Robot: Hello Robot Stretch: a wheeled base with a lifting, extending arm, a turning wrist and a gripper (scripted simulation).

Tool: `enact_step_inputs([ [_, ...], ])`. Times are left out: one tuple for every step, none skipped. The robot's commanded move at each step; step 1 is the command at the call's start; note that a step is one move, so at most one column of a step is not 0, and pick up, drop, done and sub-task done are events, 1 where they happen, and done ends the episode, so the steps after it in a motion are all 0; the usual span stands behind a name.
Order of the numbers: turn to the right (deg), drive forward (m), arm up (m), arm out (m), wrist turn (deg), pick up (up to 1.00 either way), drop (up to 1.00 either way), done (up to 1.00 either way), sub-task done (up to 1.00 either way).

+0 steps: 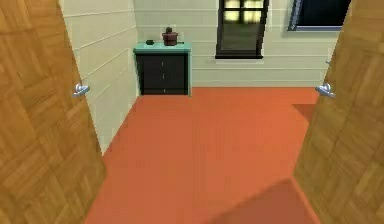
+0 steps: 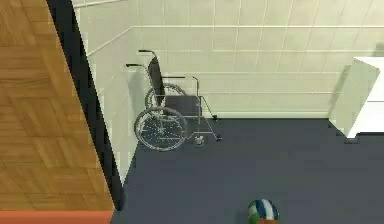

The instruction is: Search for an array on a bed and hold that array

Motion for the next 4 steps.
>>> enact_step_inputs([
  [-45.0,0.0,0.0,0.0,0.0,0.0,0.0,0.0,0.0],
  [-45.0,0.0,0.0,0.0,0.0,0.0,0.0,0.0,0.0],
  [-45.0,0.0,0.0,0.0,0.0,0.0,0.0,0.0,0.0],
  [-42.0,0.0,0.0,0.0,0.0,0.0,0.0,0.0,0.0],
])
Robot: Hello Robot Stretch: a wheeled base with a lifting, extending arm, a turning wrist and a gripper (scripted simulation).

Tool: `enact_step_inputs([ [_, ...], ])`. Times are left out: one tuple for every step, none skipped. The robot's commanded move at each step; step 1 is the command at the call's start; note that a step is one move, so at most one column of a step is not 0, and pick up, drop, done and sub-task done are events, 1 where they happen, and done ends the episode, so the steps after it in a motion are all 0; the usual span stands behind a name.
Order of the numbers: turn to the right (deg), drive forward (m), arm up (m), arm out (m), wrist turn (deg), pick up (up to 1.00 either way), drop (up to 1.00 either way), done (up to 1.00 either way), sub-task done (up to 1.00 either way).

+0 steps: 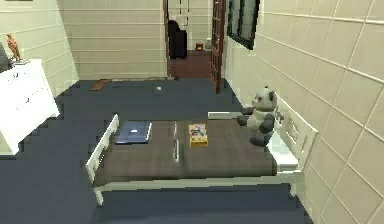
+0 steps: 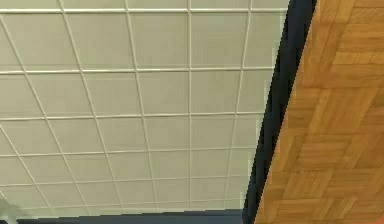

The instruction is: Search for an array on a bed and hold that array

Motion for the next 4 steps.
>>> enact_step_inputs([
  [0.0,0.45,0.0,0.0,0.0,0.0,0.0,0.0,0.0],
  [-45.0,0.0,0.0,0.0,0.0,0.0,0.0,0.0,0.0],
  [-45.0,0.0,0.0,0.0,0.0,0.0,0.0,0.0,0.0],
  [0.0,0.0,0.46,0.0,0.0,0.0,0.0,0.0,0.0],
])
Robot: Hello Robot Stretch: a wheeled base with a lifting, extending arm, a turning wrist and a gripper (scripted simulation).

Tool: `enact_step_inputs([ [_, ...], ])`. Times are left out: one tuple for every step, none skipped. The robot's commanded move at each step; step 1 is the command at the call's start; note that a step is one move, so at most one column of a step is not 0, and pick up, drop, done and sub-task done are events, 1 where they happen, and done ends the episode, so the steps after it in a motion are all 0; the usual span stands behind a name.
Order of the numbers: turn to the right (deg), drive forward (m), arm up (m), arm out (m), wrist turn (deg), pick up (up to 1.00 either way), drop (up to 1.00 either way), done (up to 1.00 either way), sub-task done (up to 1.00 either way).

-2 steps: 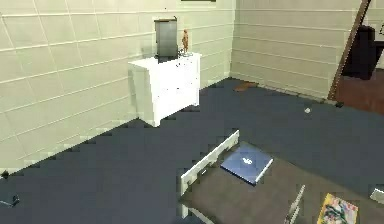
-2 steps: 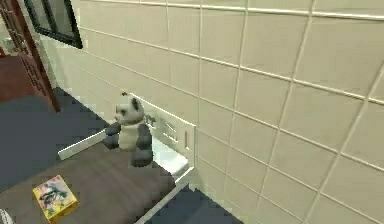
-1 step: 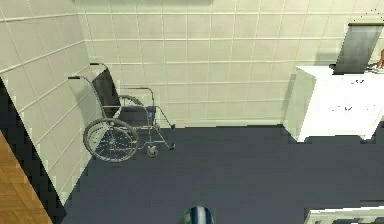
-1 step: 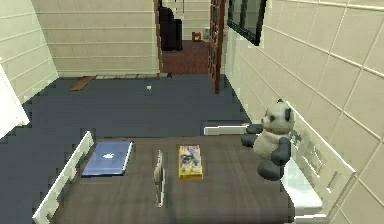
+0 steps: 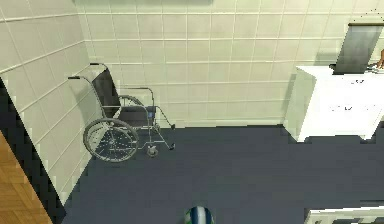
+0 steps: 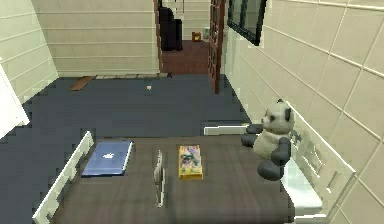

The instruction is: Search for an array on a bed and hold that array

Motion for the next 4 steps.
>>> enact_step_inputs([
  [0.0,0.0,0.0,0.48,0.0,0.0,0.0,0.0,0.0],
  [0.0,0.0,0.0,0.0,45.0,0.0,0.0,0.0,0.0],
  [0.0,0.0,0.0,0.0,45.0,0.0,0.0,0.0,0.0],
  [0.0,0.0,0.0,0.0,42.0,0.0,0.0,0.0,0.0],
])
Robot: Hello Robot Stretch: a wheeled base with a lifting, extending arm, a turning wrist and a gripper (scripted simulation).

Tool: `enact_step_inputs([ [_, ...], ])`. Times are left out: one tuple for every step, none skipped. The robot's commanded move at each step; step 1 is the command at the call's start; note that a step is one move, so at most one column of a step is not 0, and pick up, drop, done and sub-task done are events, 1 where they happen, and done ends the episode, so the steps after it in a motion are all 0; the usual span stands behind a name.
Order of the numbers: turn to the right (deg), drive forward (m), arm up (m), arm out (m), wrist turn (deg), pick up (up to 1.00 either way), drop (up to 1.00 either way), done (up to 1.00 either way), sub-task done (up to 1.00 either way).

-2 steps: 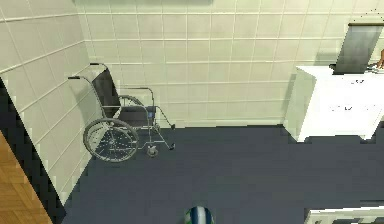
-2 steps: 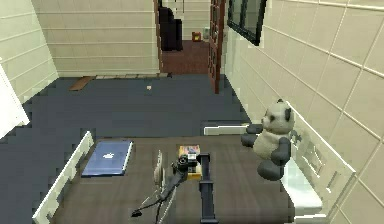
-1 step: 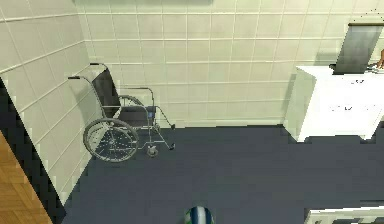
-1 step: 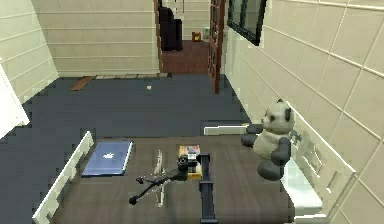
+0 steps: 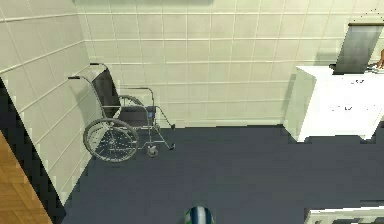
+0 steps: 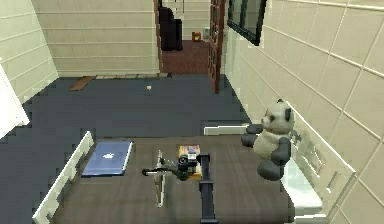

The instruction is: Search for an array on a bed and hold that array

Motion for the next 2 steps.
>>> enact_step_inputs([
  [0.0,0.0,-0.3,0.0,0.0,0.0,0.0,0.0,0.0],
  [0.0,0.0,0.0,0.0,0.0,1.0,0.0,0.0,0.0],
])
